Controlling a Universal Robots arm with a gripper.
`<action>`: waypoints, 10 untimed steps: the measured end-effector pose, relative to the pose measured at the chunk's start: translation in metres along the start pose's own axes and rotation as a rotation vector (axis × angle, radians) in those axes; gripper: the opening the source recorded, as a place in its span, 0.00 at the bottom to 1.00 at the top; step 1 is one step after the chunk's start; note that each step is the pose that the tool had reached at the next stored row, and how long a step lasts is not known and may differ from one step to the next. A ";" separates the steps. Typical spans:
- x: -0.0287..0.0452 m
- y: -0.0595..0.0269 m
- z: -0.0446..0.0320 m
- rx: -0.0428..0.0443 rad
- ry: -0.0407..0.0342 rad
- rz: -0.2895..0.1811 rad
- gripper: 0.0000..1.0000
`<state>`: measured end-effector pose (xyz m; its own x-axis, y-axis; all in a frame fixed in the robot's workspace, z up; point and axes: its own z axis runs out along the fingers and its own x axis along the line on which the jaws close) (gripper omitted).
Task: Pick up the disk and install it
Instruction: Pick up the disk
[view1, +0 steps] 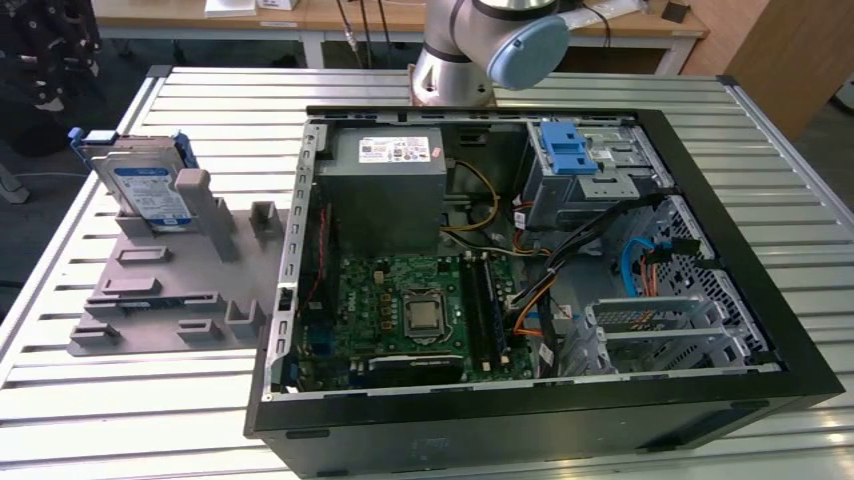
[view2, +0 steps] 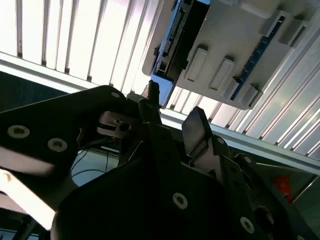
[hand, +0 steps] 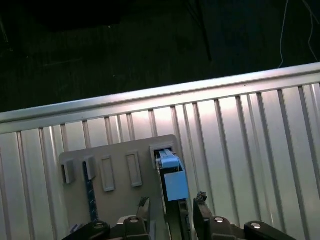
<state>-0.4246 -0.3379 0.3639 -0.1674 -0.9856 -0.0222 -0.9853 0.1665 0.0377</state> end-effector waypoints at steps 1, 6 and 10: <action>0.0000 0.0000 0.0012 -0.0003 0.0007 -0.018 0.47; 0.0002 -0.0003 0.0082 -0.0019 0.0040 -0.108 0.53; 0.0003 -0.0001 0.0097 0.0005 0.0043 -0.126 0.53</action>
<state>-0.4249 -0.3379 0.3542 -0.0423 -0.9989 -0.0225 -0.9985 0.0415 0.0343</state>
